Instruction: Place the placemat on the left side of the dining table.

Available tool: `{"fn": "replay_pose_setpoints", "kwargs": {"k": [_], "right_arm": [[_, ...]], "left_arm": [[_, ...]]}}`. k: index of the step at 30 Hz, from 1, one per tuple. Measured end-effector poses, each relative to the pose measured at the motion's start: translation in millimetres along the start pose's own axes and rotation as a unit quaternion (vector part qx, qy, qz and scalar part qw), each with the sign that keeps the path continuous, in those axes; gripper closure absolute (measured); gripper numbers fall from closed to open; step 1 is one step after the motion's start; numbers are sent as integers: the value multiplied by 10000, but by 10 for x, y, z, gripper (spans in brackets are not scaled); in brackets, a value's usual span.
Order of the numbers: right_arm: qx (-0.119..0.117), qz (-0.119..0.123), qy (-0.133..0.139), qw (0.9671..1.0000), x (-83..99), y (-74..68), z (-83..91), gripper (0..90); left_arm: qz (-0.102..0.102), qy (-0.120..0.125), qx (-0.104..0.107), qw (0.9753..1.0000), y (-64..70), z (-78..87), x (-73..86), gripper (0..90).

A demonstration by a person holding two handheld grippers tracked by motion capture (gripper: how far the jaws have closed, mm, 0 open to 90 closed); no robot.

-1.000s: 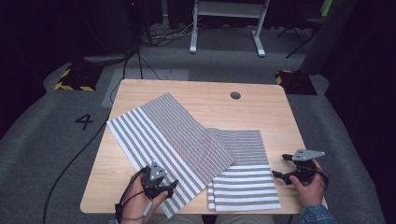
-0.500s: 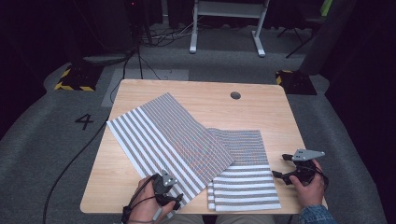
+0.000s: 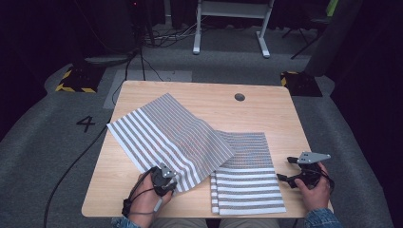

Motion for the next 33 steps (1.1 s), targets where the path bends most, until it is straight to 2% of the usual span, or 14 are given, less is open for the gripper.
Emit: {"fn": "replay_pose_setpoints", "kwargs": {"k": [1,7,9,12,14,17,19,21,22,24,26,29,31,33], "right_arm": [[0,-1,0,10000,0,0,0,93],[-1,0,0,10000,0,1,0,93],[-2,-2,0,10000,0,1,0,93],[1,3,-1,10000,0,0,0,92],[0,-1,-2,10000,0,0,0,93],[-1,0,-2,10000,0,1,0,93],[-2,1,-1,10000,0,2,0,93],[-3,1,-1,10000,0,2,0,93],[-3,-2,-1,10000,0,2,0,93],[-6,-6,9,10000,-2,2,-3,93],[-7,5,3,10000,-1,5,-1,93],[-2,0,-1,10000,-1,3,-1,93],[-4,8,2,10000,-1,4,-1,93],[-3,7,2,10000,-1,4,-1,93]], "left_arm": [[18,5,119,9999,11,7,-1,765],[-142,486,85,9987,-13,281,-104,806],[-110,570,100,9983,-40,432,-82,802],[-107,574,54,9983,-98,657,10,785],[-96,419,48,9991,-142,792,123,771],[111,185,121,9997,-213,941,337,747],[265,125,5,9996,-311,1018,471,717],[560,88,34,9984,-391,1081,585,618],[721,107,-44,9973,-435,1107,624,585],[1083,435,-340,9926,-526,1148,620,407],[1417,750,-463,9860,-587,1165,574,328],[1916,943,-609,9750,-685,1053,531,287],[2101,887,-844,9700,-779,918,543,281],[2242,809,-935,9667,-846,779,566,282]]}}
Point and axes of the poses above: each handheld gripper's, and its own axes: z roughly backward along the jaws, x roughly out of its underside, y roughly to its right, the point moved 8 cm from there along -z, roughly forward along the jaws, and after that the axes turned 7 degrees about x, right-handed, at the moved point
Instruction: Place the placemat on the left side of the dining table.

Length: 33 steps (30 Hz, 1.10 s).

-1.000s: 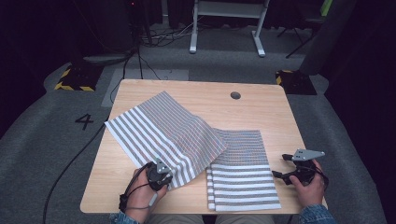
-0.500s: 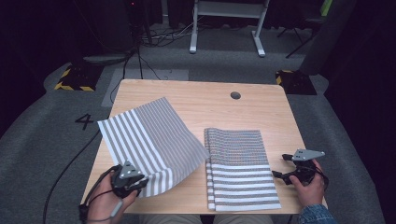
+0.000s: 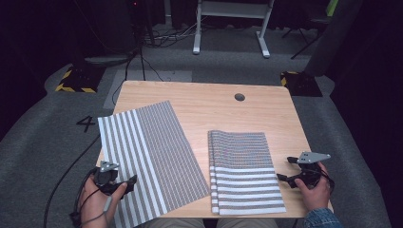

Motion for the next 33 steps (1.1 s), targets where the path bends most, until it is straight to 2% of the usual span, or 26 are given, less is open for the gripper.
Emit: {"fn": "replay_pose_setpoints", "kwargs": {"k": [1,4,6,8,11,12,13,18,23,26,33], "right_arm": [[1,-1,-1,10000,0,-1,0,93],[2,-2,-1,10000,0,-2,0,93],[6,-5,-3,10000,0,-2,1,93],[5,-2,-6,10000,1,-3,1,93],[8,-7,-7,10000,1,-4,1,93],[10,-9,-7,10000,1,-5,2,93],[13,-9,-7,10000,2,-4,2,93],[12,-11,-8,10000,2,-5,2,93],[13,-10,-7,10000,2,-5,2,93],[13,-10,-8,10000,2,-5,2,93],[13,-11,-6,10000,1,-4,2,93]], "left_arm": [[70,-57,1,10000,-4,-94,23,284],[178,-113,49,9998,21,-220,56,286],[152,-221,-24,9996,18,-281,81,282],[97,-246,-92,9996,24,-295,77,276],[-259,-266,-397,9985,17,-338,71,292],[-320,-234,-436,9983,15,-354,57,292],[-304,-163,-411,9986,20,-377,37,292],[-579,-125,-212,9980,-36,-461,-84,292],[-772,-309,-49,9965,-107,-544,-233,292],[-815,-374,-10,9960,-149,-592,-317,292],[-1193,-342,232,9920,-335,-743,-574,292]]}}
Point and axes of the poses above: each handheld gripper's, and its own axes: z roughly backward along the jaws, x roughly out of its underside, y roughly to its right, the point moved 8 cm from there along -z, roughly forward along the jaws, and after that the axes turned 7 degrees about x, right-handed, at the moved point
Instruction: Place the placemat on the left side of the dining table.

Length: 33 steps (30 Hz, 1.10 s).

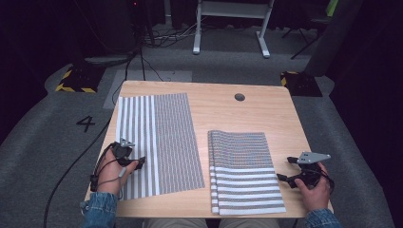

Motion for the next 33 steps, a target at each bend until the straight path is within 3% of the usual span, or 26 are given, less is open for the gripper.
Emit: {"fn": "replay_pose_setpoints", "kwargs": {"k": [2,6,9,12,14,16,18,23,27,33], "right_arm": [[0,0,0,10000,0,0,0,93],[5,-1,0,10000,0,0,0,92],[5,-3,-1,10000,0,0,0,92],[5,-2,0,10000,0,0,0,93],[5,-4,-1,10000,0,0,0,93],[5,-2,0,10000,0,1,0,93],[4,-2,-1,10000,0,1,0,93],[4,-2,0,10000,0,1,0,93],[2,-3,1,10000,0,1,0,93],[4,-4,0,10000,0,1,0,93]], "left_arm": [[-2,16,17,10000,-28,-13,-25,293],[36,181,-237,9995,53,35,-41,294],[209,467,-319,9982,269,147,-66,283],[350,691,-292,9966,570,225,-39,283],[196,600,-232,9977,744,236,-1,283],[221,686,-168,9973,927,229,55,284],[224,588,-122,9979,1053,202,162,284],[362,372,-169,9985,1087,141,398,305],[393,598,-350,9968,1011,130,453,334],[348,746,-378,9959,893,134,455,336]]}}
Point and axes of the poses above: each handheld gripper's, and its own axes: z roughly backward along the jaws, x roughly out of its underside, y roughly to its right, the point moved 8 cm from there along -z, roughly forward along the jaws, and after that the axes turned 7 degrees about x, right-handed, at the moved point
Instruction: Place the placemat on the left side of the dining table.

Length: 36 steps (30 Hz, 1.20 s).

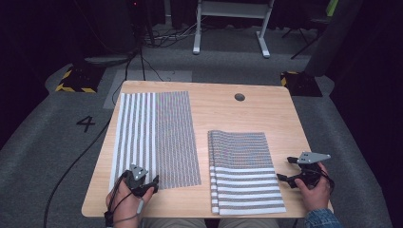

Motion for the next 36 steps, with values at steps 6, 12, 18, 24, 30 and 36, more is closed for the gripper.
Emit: {"fn": "replay_pose_setpoints", "kwargs": {"k": [6,12,18,24,30,36], "right_arm": [[0,1,0,10000,0,0,0,93],[0,2,1,10000,0,0,0,93],[1,1,0,10000,0,0,0,93],[2,1,0,10000,0,0,0,93],[3,1,-1,10000,1,0,0,93],[1,-1,-1,10000,0,-1,0,93]], "left_arm": [[215,39,-100,9997,-334,84,17,409],[323,55,-219,9992,-533,145,39,428],[284,-136,-108,9994,-467,162,46,355],[-338,191,232,9990,-120,118,-116,281],[-512,-36,538,9972,25,-69,-50,271],[-271,32,314,9991,30,-101,-83,286]]}}
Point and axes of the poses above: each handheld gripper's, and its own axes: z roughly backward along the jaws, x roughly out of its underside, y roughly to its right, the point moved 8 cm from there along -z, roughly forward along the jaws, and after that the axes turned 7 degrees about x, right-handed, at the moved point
